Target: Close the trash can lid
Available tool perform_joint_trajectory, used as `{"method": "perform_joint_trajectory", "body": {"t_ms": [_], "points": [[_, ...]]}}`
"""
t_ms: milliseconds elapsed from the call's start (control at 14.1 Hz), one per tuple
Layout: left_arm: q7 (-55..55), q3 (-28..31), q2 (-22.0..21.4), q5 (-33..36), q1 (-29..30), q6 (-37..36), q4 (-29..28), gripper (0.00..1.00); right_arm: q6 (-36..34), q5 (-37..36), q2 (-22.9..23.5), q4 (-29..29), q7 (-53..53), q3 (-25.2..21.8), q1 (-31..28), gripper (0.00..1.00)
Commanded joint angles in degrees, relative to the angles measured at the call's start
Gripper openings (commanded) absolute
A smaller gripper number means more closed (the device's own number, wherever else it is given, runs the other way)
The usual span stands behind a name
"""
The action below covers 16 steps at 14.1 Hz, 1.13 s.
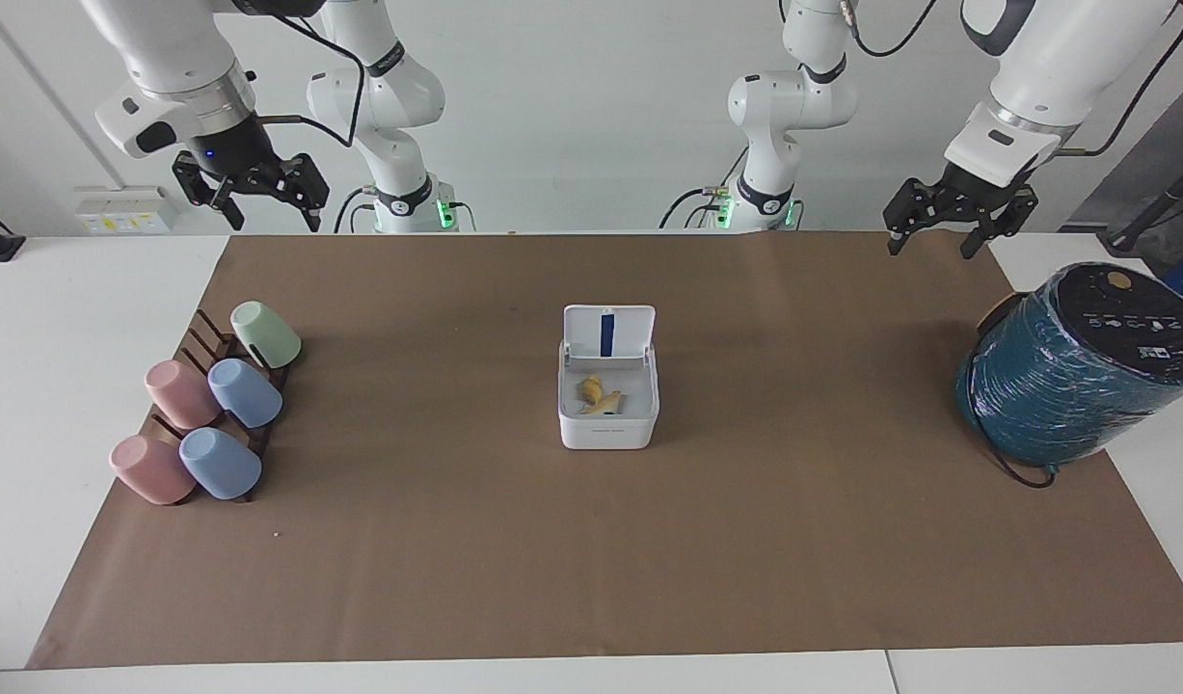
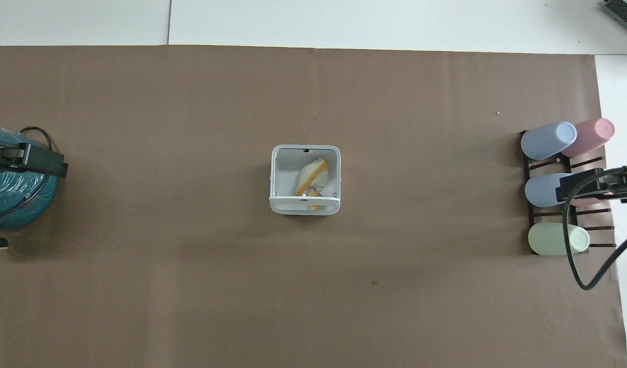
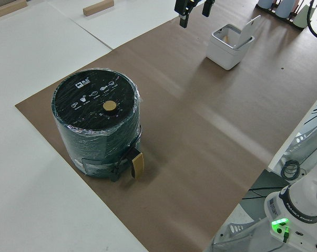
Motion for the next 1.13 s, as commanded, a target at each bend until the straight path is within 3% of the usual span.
{"method": "perform_joint_trajectory", "body": {"t_ms": [0,566,1061], "points": [[0.7,-0.3,-1.6,0.6,0.7,0.2,-1.8,1.00,-0.5,0.0,-0.9,-0.6,-0.7,0.1,-0.3,1.00],[0.0,-0.9,-1.7,0.8,-0.4,1.4,-2.5,1.00,-0.5,0.0,-0.9,-0.6,-0.7,0.1,-0.3,1.00],[-1.7,-1.1,-6.0,0.8,-9.1,12.2,-12.9,1.00,-0.5,0.0,-0.9,-0.6,-0.7,0.1,-0.3,1.00]]}}
